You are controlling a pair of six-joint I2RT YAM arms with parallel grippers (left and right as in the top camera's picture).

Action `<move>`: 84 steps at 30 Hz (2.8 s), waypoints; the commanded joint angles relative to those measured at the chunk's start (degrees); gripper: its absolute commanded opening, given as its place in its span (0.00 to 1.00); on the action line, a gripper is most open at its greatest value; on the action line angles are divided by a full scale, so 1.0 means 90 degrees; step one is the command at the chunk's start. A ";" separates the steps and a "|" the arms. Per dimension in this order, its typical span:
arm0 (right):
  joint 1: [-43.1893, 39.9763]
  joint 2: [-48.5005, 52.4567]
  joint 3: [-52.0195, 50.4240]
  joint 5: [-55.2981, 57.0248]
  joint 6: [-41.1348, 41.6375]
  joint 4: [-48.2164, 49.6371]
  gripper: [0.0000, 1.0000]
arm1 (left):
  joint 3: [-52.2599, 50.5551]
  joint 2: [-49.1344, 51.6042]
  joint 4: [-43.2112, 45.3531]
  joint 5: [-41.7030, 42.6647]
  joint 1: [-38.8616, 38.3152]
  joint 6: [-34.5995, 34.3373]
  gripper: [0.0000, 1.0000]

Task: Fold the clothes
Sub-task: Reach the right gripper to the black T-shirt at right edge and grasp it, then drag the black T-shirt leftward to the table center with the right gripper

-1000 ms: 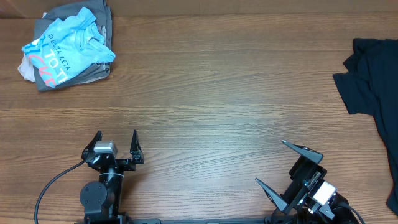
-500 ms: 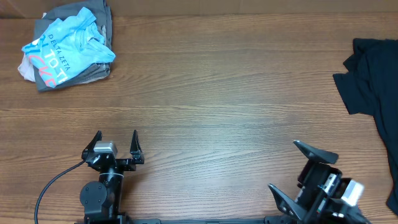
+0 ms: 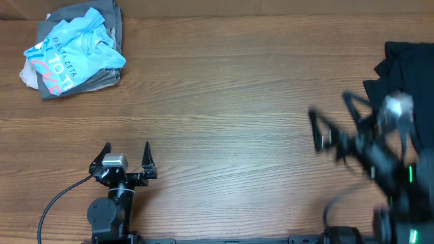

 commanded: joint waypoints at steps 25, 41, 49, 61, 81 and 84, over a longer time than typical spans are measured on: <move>-0.1821 0.8252 0.4430 0.5491 -0.1683 -0.2922 1.00 | -0.0024 -0.0066 -0.0019 -0.0066 -0.0046 0.0168 1.00; -0.2810 0.9071 0.4413 0.2871 -0.1707 -0.2426 0.99 | -0.0024 -0.0068 -0.0019 -0.0066 -0.0046 0.0168 1.00; -0.2810 0.9292 0.4408 0.3264 -0.1705 -0.2385 0.98 | -0.0024 -0.0066 -0.0019 -0.0066 -0.0046 0.0168 1.00; -0.2810 0.9738 0.4408 0.3249 -0.1705 -0.2310 0.81 | -0.0024 -0.0068 -0.0019 -0.0066 -0.0046 0.0168 1.00; -0.1906 0.9906 0.4420 0.1702 -0.1668 -0.2514 0.04 | -0.0024 -0.0066 -0.0019 -0.0066 -0.0046 0.0168 1.00; -0.1273 0.9906 0.4420 0.1700 -0.1622 -0.2569 0.04 | -0.0024 -0.0066 -0.0017 -0.0066 -0.0046 0.0168 1.00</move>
